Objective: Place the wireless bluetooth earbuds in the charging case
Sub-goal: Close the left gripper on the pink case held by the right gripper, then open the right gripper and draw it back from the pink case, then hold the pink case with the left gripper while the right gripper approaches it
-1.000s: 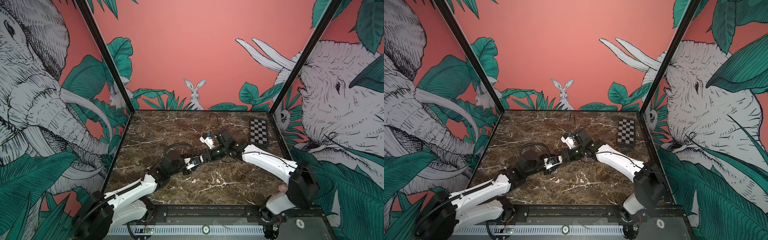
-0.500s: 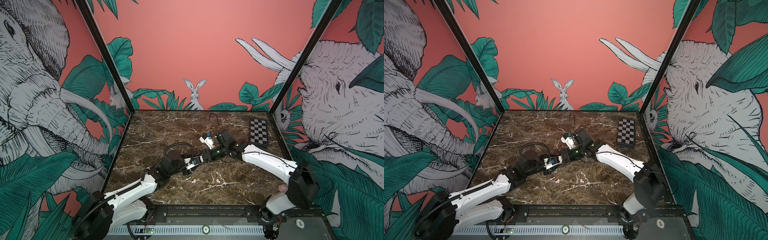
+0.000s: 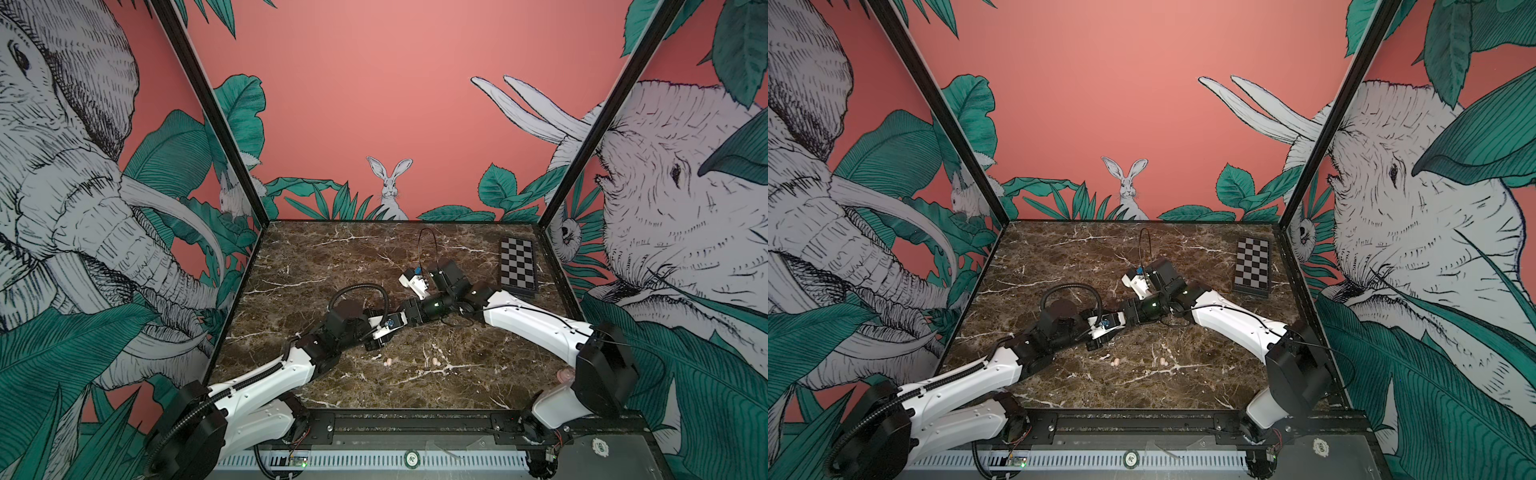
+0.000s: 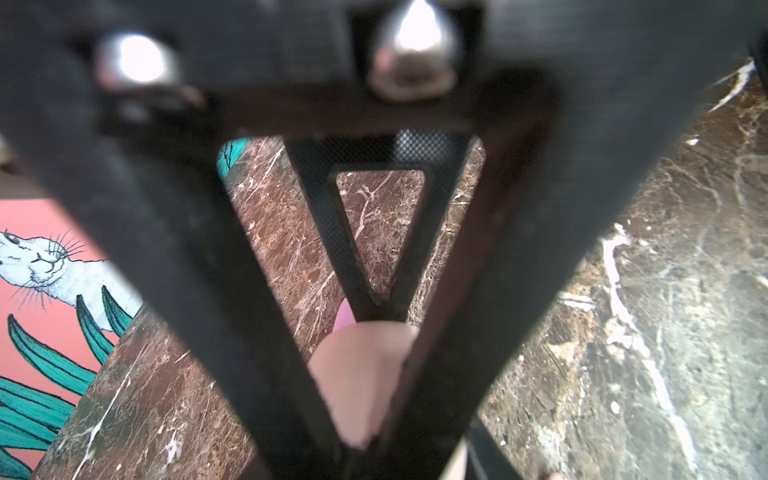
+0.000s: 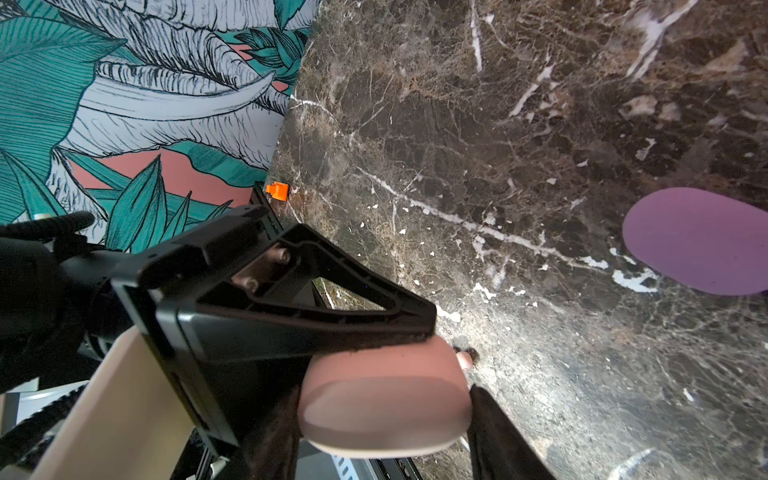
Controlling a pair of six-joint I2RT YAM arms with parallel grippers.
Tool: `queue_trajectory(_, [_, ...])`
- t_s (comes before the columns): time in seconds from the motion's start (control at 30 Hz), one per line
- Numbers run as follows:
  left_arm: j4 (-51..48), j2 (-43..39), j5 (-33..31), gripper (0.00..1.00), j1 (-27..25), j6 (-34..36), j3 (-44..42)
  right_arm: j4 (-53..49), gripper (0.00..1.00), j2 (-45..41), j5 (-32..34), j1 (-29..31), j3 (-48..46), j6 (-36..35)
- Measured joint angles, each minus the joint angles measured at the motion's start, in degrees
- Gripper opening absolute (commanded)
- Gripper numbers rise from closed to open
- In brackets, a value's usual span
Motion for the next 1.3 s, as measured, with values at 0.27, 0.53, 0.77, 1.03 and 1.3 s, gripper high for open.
queue_trajectory(0.27, [0.42, -0.44, 0.28, 0.0, -0.02, -0.11, 0.96, 0.35, 0.98, -0.35, -0.11, -0.22, -0.79, 0.61])
queue_trajectory(0.53, [-1.51, -0.7, 2.86, 0.0, -0.02, -1.84, 1.6, -1.03, 0.98, -6.01, 1.07, -4.02, -1.07, -0.79])
queue_trajectory(0.77, [-7.06, -2.32, 10.1, 0.0, -0.02, -11.1, 5.49, -1.53, 0.98, -17.7, 2.38, -5.84, -1.44, -4.98])
queue_trajectory(1.03, [-10.51, -2.89, 18.93, 0.0, 0.04, -19.15, 10.03, 1.68, 0.98, -31.41, 3.5, -5.81, -8.72, -10.91])
queue_trajectory(1.3, [-12.28, -2.8, 28.28, 0.0, 5.6, -21.29, 10.05, 8.72, 0.98, -36.17, 1.97, -5.66, -18.32, -14.21])
